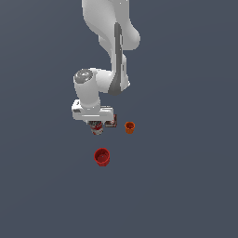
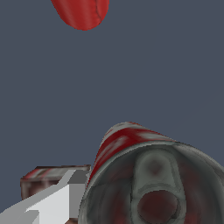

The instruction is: Pick up a designated object from a clutter of objects.

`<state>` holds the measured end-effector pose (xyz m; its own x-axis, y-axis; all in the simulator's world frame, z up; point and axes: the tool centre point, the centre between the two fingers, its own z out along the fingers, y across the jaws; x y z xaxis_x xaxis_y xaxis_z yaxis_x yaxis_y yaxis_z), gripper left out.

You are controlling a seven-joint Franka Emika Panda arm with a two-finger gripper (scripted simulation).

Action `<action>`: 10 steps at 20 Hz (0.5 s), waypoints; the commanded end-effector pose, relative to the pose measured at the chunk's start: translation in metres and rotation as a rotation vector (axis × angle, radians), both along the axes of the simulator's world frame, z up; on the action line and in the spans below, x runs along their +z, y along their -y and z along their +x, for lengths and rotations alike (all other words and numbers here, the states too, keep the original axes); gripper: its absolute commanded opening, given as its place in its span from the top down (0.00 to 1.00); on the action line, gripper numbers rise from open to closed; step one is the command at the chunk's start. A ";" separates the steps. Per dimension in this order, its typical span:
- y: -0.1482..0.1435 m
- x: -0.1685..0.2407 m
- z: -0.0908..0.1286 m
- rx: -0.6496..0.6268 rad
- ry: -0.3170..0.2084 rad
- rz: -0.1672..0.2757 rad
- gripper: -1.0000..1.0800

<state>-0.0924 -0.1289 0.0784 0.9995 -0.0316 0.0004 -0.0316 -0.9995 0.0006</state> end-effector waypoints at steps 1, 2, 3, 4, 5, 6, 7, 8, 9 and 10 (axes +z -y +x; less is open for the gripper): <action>0.000 -0.001 0.000 0.001 -0.001 0.000 1.00; 0.000 -0.001 0.000 0.001 -0.001 0.000 1.00; 0.000 0.000 0.000 0.000 0.000 0.000 1.00; 0.000 0.000 0.000 0.000 0.000 0.000 1.00; -0.001 0.001 0.000 0.000 0.000 0.000 1.00; -0.002 0.002 0.001 0.000 0.000 0.000 1.00; -0.003 0.003 0.002 0.000 0.000 0.000 1.00; -0.005 0.005 0.003 0.000 0.000 0.000 1.00; -0.007 0.008 0.005 0.000 0.000 0.000 1.00; -0.009 0.010 0.006 0.000 0.000 -0.001 1.00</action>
<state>-0.0895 -0.1227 0.0839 0.9995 -0.0325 -0.0033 -0.0325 -0.9995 0.0002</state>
